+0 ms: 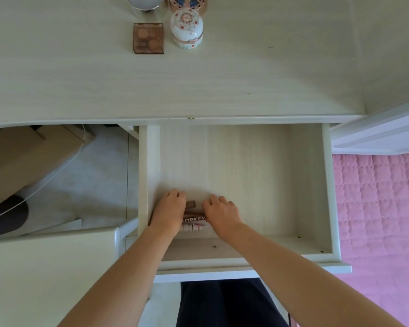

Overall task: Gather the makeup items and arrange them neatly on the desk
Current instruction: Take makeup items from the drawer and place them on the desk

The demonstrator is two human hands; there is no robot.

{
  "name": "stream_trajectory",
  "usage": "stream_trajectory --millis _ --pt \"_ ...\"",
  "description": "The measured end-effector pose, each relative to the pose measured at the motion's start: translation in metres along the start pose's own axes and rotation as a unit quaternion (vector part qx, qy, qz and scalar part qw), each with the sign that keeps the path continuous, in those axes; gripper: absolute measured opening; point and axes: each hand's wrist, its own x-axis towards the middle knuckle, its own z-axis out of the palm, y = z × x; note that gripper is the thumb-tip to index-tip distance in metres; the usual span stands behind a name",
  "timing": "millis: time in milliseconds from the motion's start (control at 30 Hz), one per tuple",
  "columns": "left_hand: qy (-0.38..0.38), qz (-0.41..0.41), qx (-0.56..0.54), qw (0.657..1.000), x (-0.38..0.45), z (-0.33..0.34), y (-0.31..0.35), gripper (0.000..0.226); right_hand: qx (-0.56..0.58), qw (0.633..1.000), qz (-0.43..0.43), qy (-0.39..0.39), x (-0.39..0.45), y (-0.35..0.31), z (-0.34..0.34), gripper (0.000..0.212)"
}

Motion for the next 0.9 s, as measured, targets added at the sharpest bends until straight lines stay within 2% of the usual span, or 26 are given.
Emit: stream_trajectory --millis 267,400,533,700,833,900 --pt "0.032 -0.062 -0.116 0.991 -0.005 -0.011 0.003 0.019 0.034 0.999 -0.009 0.020 -0.006 0.026 -0.015 0.036" --pt "0.026 -0.071 -0.107 0.991 -0.009 -0.011 0.004 0.019 0.078 0.997 0.025 -0.012 -0.010 0.040 -0.019 0.029" --pt "0.030 -0.109 -0.171 0.979 -0.017 -0.010 0.004 0.018 0.081 0.995 0.056 -0.009 -0.016 0.046 -0.019 0.025" --pt "0.016 -0.057 -0.191 0.980 -0.026 -0.005 0.004 0.039 0.105 0.992 0.067 0.030 -0.020 0.042 -0.020 0.018" --pt "-0.043 0.009 -0.124 0.991 -0.031 -0.005 0.001 0.023 0.100 0.994 0.035 0.014 -0.021 0.037 -0.020 0.011" --pt "-0.059 0.029 -0.081 0.995 -0.032 -0.006 0.001 0.014 0.128 0.991 0.024 -0.009 -0.020 0.031 -0.018 0.015"
